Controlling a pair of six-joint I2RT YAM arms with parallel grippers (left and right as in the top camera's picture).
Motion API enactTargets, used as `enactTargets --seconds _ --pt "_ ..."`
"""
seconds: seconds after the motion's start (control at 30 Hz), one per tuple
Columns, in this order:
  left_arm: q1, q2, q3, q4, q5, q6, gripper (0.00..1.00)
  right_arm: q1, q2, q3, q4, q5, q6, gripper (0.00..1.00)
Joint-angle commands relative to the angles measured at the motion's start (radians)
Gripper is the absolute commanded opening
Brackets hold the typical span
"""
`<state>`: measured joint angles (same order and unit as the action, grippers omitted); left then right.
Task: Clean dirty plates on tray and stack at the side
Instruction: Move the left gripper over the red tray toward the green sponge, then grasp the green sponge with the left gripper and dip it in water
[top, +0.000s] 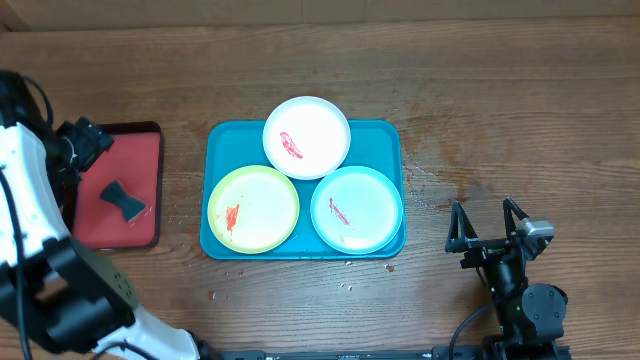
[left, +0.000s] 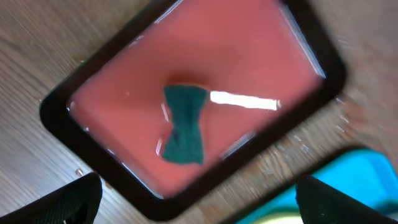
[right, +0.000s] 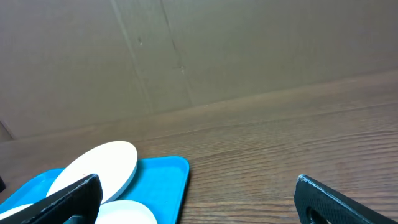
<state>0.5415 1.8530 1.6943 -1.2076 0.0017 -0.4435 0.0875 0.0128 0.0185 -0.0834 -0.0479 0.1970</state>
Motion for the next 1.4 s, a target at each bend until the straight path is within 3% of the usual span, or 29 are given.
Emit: enactTargets --seconds 0.0,0.37,0.63,0.87,0.93,0.97,1.07,1.13,1.17,1.23,1.37 --pt "0.035 0.114 0.023 0.007 -0.009 -0.035 1.00 0.007 -0.010 -0.010 0.003 0.003 -0.006 1.00" --pt "0.041 0.300 0.023 0.059 -0.002 -0.024 0.98 0.007 -0.010 -0.010 0.003 0.003 -0.006 1.00" --pt "0.040 0.393 0.023 0.084 0.021 0.003 0.72 0.007 -0.010 -0.010 0.003 0.002 -0.006 1.00" --pt "0.040 0.449 0.023 0.096 0.066 0.058 0.71 0.007 -0.010 -0.010 0.002 0.003 -0.006 1.00" --pt "0.040 0.449 0.023 0.095 0.066 0.063 0.52 0.007 -0.010 -0.010 0.003 0.002 -0.006 1.00" --pt "0.041 0.449 0.023 0.093 0.066 0.062 0.30 0.007 -0.010 -0.010 0.003 0.003 -0.006 1.00" --pt "0.041 0.449 0.023 0.082 0.066 0.063 0.04 0.007 -0.010 -0.010 0.003 0.003 -0.006 1.00" --pt "0.041 0.449 0.023 0.071 0.066 0.063 0.05 0.007 -0.010 -0.010 0.003 0.002 -0.006 1.00" --pt "0.041 0.449 0.023 0.063 0.066 0.063 0.18 0.007 -0.010 -0.010 0.003 0.003 -0.006 1.00" --pt "0.041 0.449 0.023 0.037 0.066 0.063 1.00 0.007 -0.010 -0.010 0.003 0.003 -0.006 1.00" --pt "0.041 0.449 0.023 -0.024 0.067 0.063 1.00 0.007 -0.010 -0.010 0.003 0.003 -0.006 1.00"
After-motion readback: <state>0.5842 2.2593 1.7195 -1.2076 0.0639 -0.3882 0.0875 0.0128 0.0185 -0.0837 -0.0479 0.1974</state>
